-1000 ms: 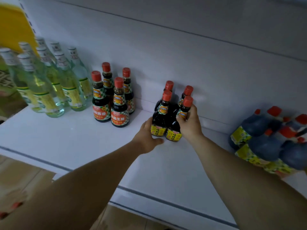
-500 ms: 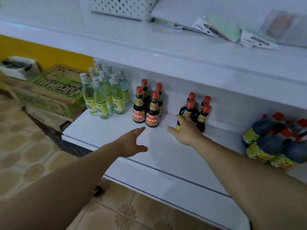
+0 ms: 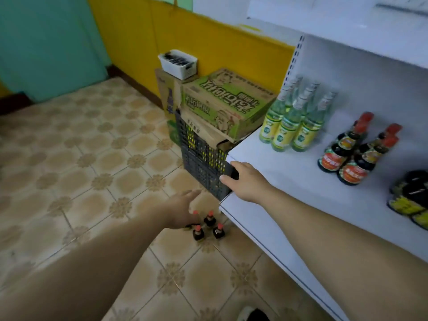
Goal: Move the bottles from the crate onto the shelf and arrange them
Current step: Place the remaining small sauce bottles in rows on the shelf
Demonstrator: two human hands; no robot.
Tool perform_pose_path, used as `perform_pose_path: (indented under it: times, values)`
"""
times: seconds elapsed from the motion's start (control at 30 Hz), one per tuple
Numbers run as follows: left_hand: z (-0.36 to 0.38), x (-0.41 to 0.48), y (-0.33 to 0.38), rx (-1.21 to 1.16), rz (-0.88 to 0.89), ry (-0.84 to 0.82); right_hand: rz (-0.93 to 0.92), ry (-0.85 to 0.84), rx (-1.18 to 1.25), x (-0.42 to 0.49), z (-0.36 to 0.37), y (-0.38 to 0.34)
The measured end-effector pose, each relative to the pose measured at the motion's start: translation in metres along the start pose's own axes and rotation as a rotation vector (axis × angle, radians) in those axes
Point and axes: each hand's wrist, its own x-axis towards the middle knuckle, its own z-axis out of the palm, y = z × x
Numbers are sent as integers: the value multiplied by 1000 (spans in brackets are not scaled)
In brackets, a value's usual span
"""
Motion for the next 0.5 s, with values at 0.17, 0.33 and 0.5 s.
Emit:
perform_pose_path:
  times: [0.17, 0.33, 0.5]
  values:
    - [19, 12, -61, -191, -132, -37, -29, -142, -5, 57, 45, -33]
    - [41, 60, -102, -240, -249, -86, 16, -241, -26, 119, 84, -13]
    - [77, 136, -141, -296, -282, -158, 109, -277, -27, 180, 141, 24]
